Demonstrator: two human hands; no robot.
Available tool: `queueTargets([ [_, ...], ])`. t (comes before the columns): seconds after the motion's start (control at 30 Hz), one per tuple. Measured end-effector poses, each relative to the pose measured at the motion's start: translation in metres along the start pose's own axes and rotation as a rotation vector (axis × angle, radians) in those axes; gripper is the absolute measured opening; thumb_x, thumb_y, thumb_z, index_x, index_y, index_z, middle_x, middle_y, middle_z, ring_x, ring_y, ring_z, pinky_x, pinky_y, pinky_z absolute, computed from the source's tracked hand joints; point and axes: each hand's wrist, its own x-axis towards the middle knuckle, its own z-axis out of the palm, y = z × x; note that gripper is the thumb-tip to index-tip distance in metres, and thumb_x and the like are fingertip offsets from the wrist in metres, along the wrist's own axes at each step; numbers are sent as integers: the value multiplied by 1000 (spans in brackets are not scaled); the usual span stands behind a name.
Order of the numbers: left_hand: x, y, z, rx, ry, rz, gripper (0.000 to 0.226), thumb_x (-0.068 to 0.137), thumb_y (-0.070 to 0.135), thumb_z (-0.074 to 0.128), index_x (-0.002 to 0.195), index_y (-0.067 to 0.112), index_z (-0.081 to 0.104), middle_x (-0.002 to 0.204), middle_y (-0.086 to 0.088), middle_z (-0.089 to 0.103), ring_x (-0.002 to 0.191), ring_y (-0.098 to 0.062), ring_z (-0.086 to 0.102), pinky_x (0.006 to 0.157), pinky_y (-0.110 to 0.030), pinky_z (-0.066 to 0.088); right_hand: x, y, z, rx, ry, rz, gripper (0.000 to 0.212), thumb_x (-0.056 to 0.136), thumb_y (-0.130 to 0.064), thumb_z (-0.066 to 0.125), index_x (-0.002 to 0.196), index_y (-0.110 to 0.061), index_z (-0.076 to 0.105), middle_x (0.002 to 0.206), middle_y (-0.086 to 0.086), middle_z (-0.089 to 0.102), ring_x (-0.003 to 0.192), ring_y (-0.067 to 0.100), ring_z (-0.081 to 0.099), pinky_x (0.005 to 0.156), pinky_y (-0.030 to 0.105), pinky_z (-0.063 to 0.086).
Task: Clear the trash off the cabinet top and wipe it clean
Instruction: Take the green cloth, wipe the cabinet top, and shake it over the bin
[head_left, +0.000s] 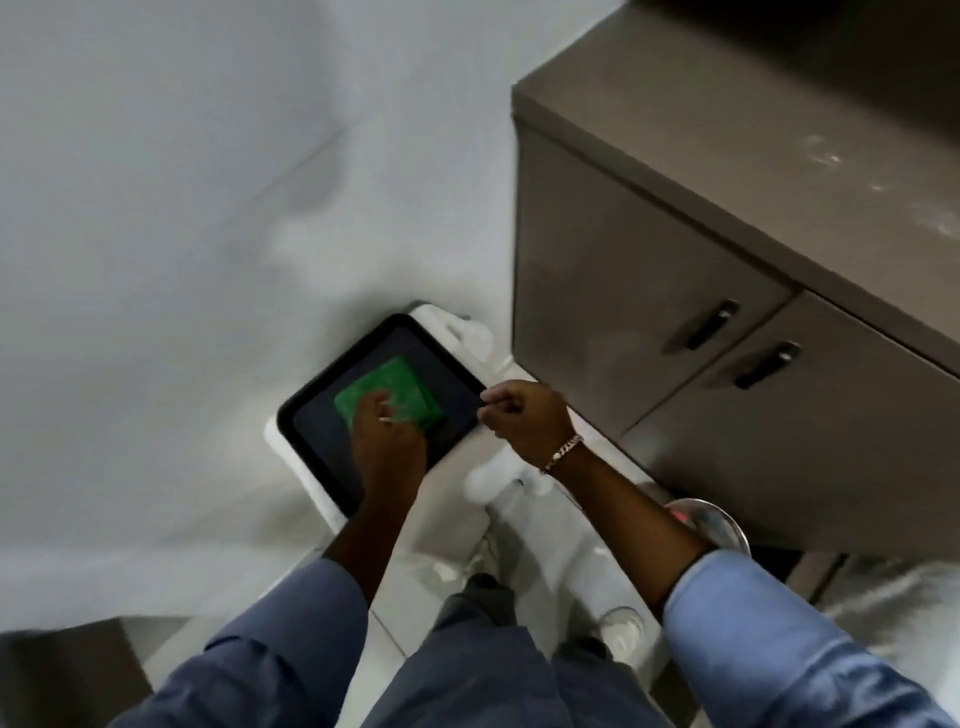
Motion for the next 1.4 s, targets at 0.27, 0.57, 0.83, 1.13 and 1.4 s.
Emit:
queueTargets([
  [0.27, 69, -24, -22, -25, -27, -301, 42, 78, 4, 64, 119, 3, 63, 116, -21, 68, 96, -35, 66, 69, -31, 53, 43, -33, 97, -381, -133, 63, 58, 72, -27, 68, 125, -13, 52, 128, 16, 57, 116, 34, 55, 98, 45, 47],
  [0.57, 58, 4, -22, -467, -470, -406, 34, 79, -6, 64, 112, 1, 67, 98, -16, 74, 86, -34, 71, 82, -48, 59, 21, -36, 30, 392, -123, 239, 58, 63, 14, 68, 118, -3, 63, 90, 12, 67, 72, 17, 65, 62, 24, 57],
  [0.83, -43, 15, 77, -394, -900, -350, 40, 78, -14, 65, 114, 1, 60, 97, -9, 73, 81, -22, 74, 63, -36, 62, -77, 48, -84, 415, 223, 267, 46, 69, 19, 62, 110, 0, 59, 102, 15, 64, 95, 26, 60, 85, 49, 52],
  [1.13, -146, -68, 247, -234, -1252, -575, 26, 75, -11, 60, 94, 2, 73, 90, -17, 73, 78, -27, 73, 70, -35, 61, -145, 241, -151, -680, 137, -148, 84, 64, -19, 65, 143, -19, 37, 154, 7, 35, 145, 25, 26, 111, 56, 33],
  [1.4, -168, -181, 375, -177, -1217, -833, 33, 92, 10, 56, 123, -1, 59, 106, -19, 65, 93, -29, 65, 78, -39, 59, -119, 419, -159, -501, 307, -140, 47, 81, -14, 53, 126, -2, 56, 128, 17, 61, 118, 25, 60, 103, 33, 46],
])
